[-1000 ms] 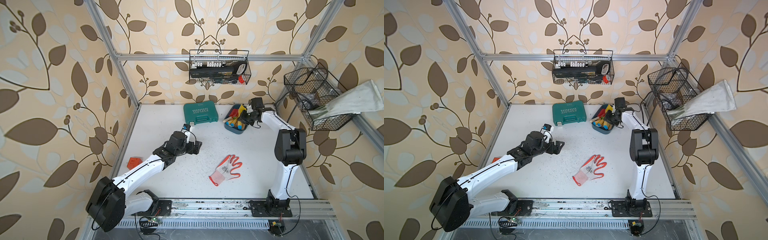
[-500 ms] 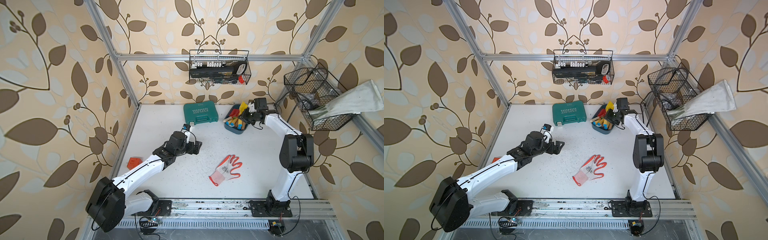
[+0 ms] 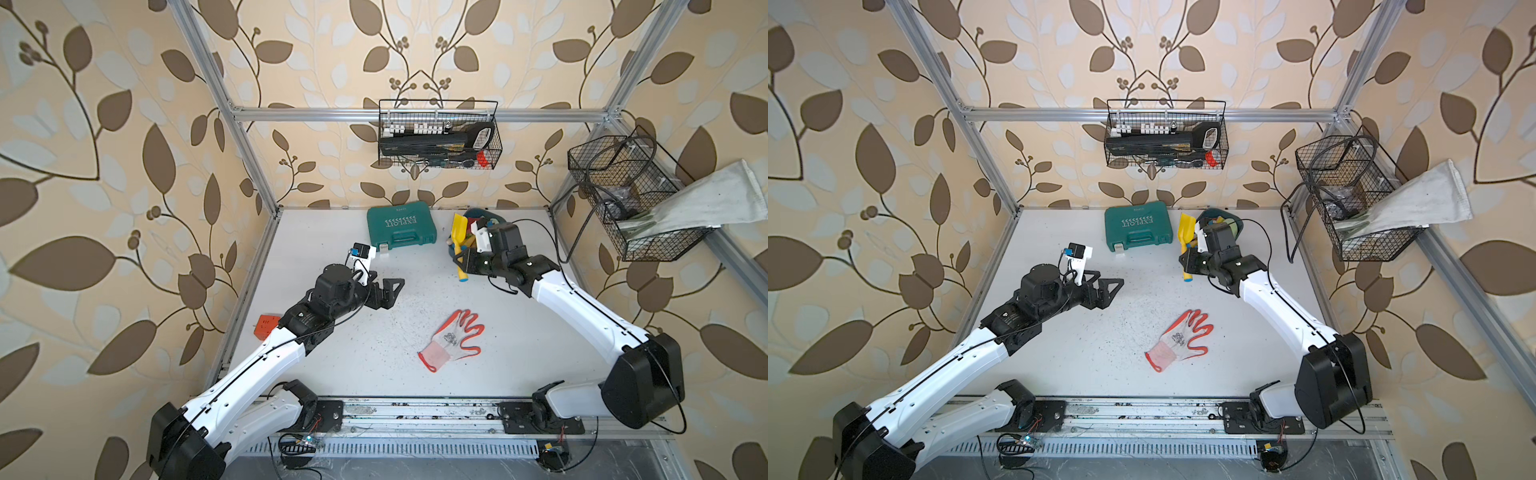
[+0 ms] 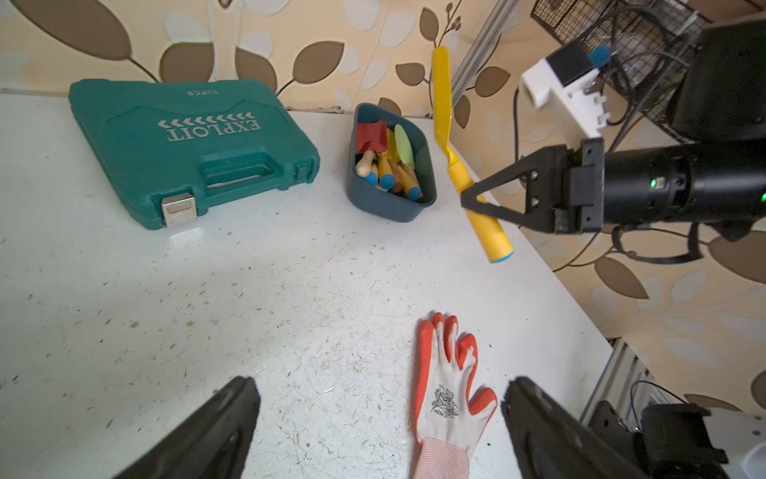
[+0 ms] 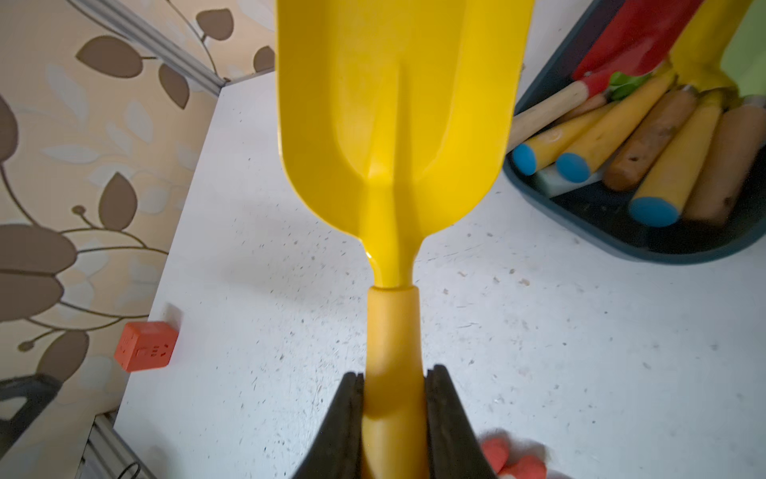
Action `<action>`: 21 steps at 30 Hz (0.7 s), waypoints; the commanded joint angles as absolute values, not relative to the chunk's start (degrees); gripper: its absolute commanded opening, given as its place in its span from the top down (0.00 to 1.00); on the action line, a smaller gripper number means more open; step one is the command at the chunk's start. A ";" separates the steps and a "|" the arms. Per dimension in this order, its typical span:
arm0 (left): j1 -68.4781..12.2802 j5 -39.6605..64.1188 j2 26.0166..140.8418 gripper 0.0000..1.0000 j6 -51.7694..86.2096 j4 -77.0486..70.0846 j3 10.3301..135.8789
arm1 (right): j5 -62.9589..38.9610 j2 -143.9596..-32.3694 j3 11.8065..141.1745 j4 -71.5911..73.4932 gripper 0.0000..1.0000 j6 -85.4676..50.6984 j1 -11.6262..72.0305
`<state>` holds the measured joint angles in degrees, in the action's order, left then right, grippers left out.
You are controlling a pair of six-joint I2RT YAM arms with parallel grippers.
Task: Take the shovel out of the storage box
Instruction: Pick up the shovel from the storage box, then place the shovel at the center of the board.
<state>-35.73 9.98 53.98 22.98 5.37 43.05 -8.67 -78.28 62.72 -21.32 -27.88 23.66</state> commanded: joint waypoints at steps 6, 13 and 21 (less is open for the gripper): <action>-36.12 16.46 58.89 0.07 25.76 -5.34 42.91 | -1.02 -73.20 56.29 -15.35 0.85 -23.12 35.58; -36.12 19.67 61.34 0.15 27.77 -13.30 42.05 | 4.51 -71.91 56.42 -16.39 0.85 -23.85 40.30; -36.13 17.67 63.64 0.26 30.31 -17.43 42.40 | 7.66 -73.17 57.72 -18.00 0.85 -25.46 43.88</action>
